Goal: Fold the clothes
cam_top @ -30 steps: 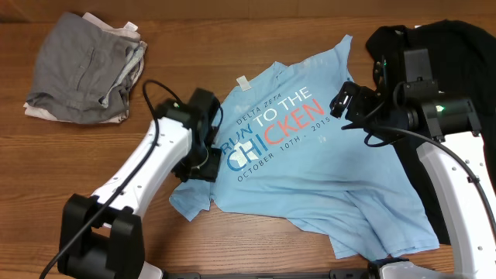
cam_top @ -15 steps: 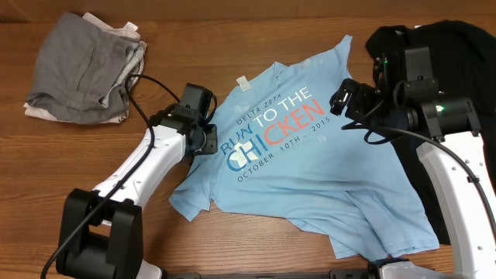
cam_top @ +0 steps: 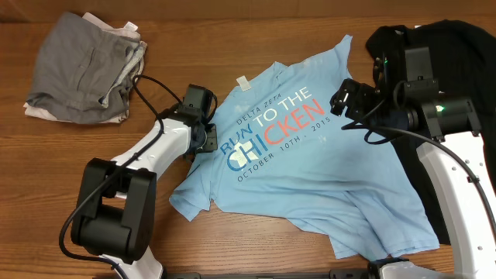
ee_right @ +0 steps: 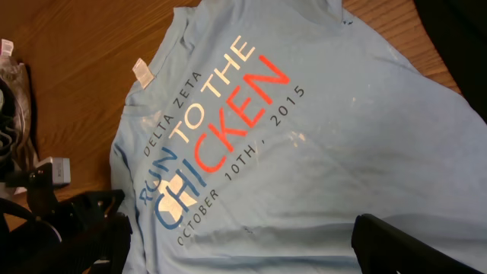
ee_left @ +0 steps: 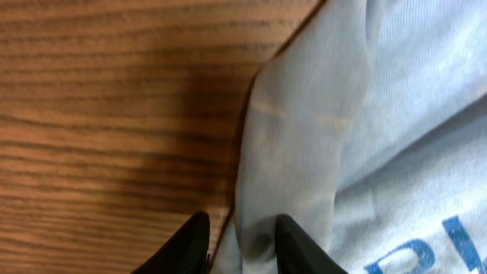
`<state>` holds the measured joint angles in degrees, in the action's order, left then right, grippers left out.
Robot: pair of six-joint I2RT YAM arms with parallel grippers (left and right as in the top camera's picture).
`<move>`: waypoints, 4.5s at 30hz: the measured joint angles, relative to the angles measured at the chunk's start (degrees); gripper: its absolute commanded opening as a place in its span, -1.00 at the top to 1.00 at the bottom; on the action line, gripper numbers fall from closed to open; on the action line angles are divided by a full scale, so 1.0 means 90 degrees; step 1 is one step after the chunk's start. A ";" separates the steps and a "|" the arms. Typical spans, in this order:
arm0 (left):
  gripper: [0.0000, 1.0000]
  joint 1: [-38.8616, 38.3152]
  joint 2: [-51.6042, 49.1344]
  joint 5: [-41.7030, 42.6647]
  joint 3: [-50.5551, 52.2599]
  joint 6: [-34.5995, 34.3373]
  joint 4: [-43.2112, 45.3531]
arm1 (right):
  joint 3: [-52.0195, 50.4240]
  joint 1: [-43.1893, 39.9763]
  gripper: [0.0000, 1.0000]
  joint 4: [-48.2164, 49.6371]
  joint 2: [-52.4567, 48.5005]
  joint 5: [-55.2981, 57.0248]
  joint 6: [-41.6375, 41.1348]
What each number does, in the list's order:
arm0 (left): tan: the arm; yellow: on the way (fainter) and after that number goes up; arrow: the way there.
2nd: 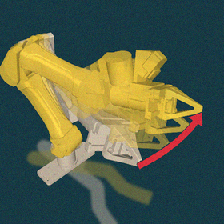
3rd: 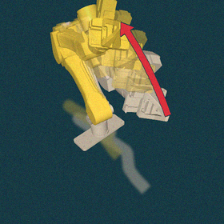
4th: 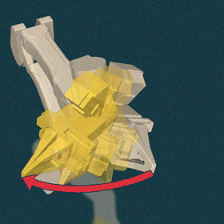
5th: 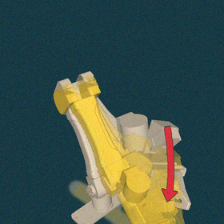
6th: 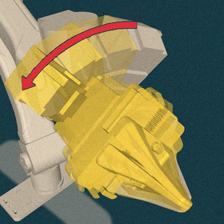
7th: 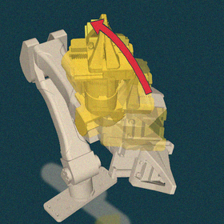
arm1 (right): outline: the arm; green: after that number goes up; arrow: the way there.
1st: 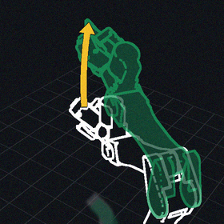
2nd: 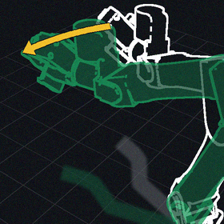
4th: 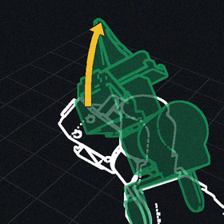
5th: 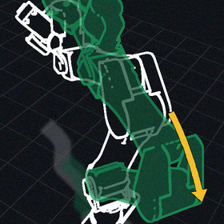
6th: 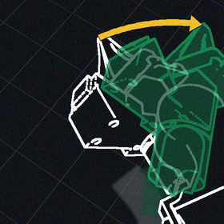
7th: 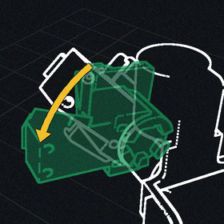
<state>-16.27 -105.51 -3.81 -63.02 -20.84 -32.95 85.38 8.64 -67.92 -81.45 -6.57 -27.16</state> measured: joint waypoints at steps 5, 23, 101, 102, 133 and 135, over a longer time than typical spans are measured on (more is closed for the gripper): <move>0.43 0.0017 0.0000 -0.0010 0.0000 0.0000 0.0170 | 0.0000 0.0000 -0.92 0.0012 0.0000 -0.0002 0.0000; 0.92 0.0080 -0.0197 0.0114 -0.0129 0.0022 -0.0073 | 0.0000 0.0000 -0.84 0.0032 0.0000 -0.0002 0.0002; 0.89 0.1532 -0.0304 -0.0415 -0.6980 0.0311 -0.5413 | -0.3011 -0.1384 -0.58 0.4913 -0.2385 -0.1282 -0.0073; 0.89 0.1532 -0.0304 -0.0415 -0.6980 0.0311 -0.5418 | -0.2747 -0.1474 -0.61 0.4597 -0.2407 -0.1241 0.0032; 0.80 0.1532 -0.0304 -0.0418 -0.6992 0.0311 -0.5153 | -0.1761 0.2861 -0.66 0.0277 -0.2125 -0.1282 0.0311; 0.80 0.1532 -0.0304 -0.0418 -0.6992 0.0311 -0.5153 | -0.1982 0.2958 -0.64 0.0566 -0.2125 -0.1292 0.0253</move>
<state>-2.48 -108.25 -7.57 -125.95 -18.04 -79.33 67.55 35.27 -62.83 -100.57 -18.20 -24.88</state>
